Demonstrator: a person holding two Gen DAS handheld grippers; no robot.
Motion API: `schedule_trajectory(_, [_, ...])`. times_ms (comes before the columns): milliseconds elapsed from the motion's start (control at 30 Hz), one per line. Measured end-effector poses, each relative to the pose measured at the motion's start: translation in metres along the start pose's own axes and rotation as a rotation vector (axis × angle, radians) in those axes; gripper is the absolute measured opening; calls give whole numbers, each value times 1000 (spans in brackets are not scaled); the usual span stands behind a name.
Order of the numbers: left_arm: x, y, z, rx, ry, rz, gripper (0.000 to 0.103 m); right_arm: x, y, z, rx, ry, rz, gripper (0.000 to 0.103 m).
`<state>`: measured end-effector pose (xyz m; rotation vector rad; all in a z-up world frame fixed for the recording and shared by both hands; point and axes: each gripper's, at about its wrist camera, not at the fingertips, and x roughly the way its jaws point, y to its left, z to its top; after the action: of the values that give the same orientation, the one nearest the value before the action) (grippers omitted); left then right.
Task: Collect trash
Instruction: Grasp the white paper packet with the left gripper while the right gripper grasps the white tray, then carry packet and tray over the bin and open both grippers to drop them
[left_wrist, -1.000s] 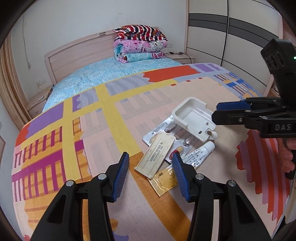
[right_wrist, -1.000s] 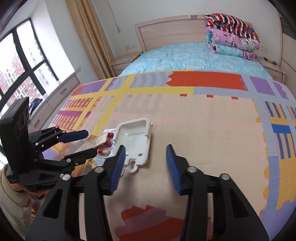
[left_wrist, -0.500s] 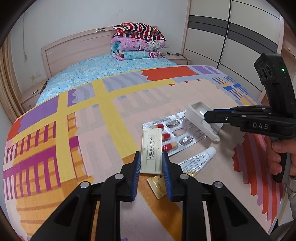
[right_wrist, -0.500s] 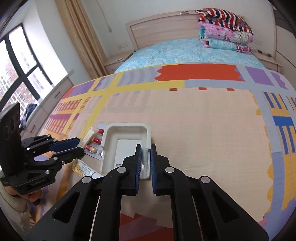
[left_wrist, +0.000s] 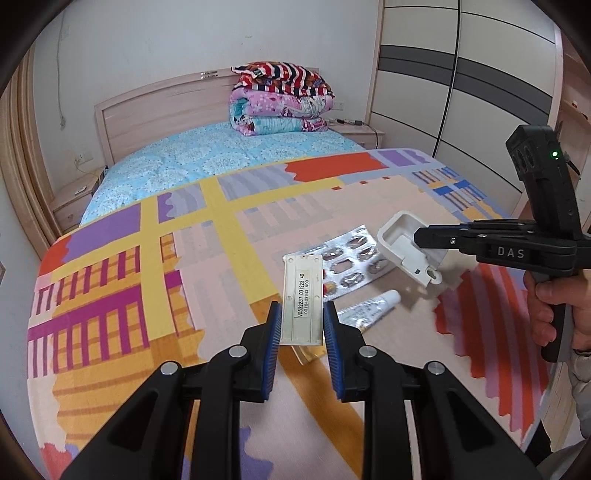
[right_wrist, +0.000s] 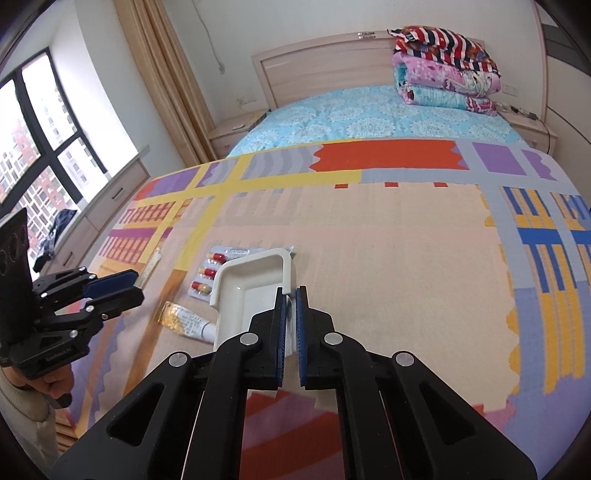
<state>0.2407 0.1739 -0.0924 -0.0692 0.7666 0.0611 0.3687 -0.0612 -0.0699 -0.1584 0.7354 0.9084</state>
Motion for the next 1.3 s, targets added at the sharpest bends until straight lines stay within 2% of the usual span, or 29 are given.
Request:
schedule_trajectory(433, [-57, -41, -11, 46, -64, -1, 22, -50, 14, -19, -34, -45, -8, 6])
schedule_trajectory(867, [-113, -89, -33, 85, -123, -21, 22, -100, 28, -55, -76, -80, 14, 6])
schedule_trajectory(1100, [-135, -115, -53, 126, -138, 9, 22, -125, 39, -86, -93, -89, 53, 6])
schedule_trajectory(1300, [-144, -126, -80, 91, -134, -52, 23, -140, 47, -129, -93, -59, 94, 6])
